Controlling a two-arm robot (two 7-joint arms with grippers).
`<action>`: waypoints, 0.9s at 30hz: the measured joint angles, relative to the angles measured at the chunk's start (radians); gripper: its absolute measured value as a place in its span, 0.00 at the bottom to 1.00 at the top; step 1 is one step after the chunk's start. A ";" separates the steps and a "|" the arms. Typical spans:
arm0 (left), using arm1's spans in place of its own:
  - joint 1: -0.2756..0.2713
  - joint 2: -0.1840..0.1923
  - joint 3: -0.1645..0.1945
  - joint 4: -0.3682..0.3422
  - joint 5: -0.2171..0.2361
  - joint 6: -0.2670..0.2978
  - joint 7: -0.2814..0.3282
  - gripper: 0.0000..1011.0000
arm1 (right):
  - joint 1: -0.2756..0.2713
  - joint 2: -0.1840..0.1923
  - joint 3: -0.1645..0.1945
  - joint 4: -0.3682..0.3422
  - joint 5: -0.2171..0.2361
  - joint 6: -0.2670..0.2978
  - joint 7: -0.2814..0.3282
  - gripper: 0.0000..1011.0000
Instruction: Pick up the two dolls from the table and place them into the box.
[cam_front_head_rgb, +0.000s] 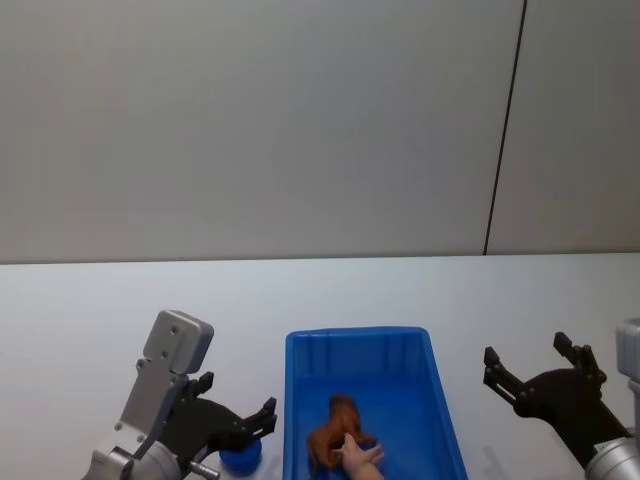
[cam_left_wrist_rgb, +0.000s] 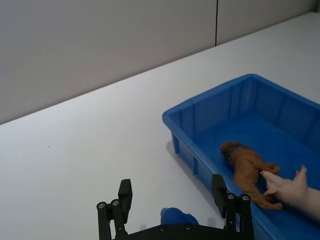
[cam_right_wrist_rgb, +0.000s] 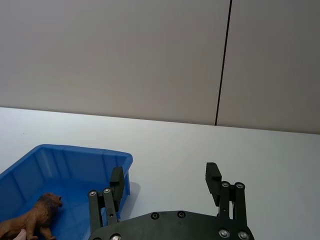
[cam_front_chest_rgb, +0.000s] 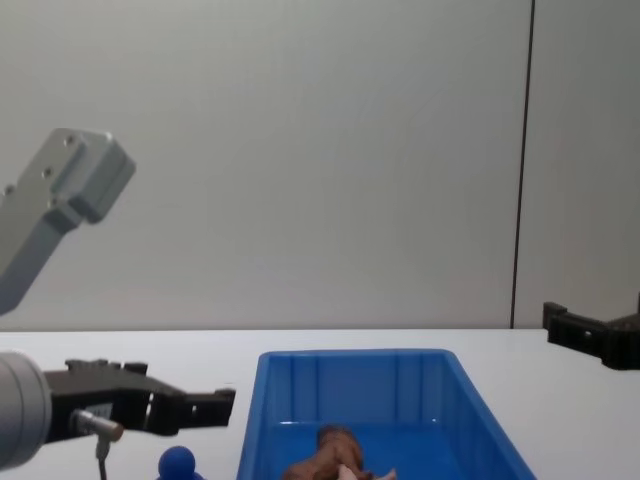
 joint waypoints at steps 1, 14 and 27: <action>-0.003 -0.001 0.000 0.008 0.003 0.010 -0.008 0.99 | 0.000 0.000 0.000 0.000 0.000 0.000 0.000 0.99; -0.037 -0.015 -0.001 0.076 0.040 0.063 -0.070 0.99 | -0.001 0.000 0.000 0.000 0.000 0.000 -0.001 0.99; -0.060 -0.028 -0.001 0.121 0.064 0.093 -0.111 0.71 | -0.001 0.000 0.000 0.000 0.000 0.000 -0.001 0.99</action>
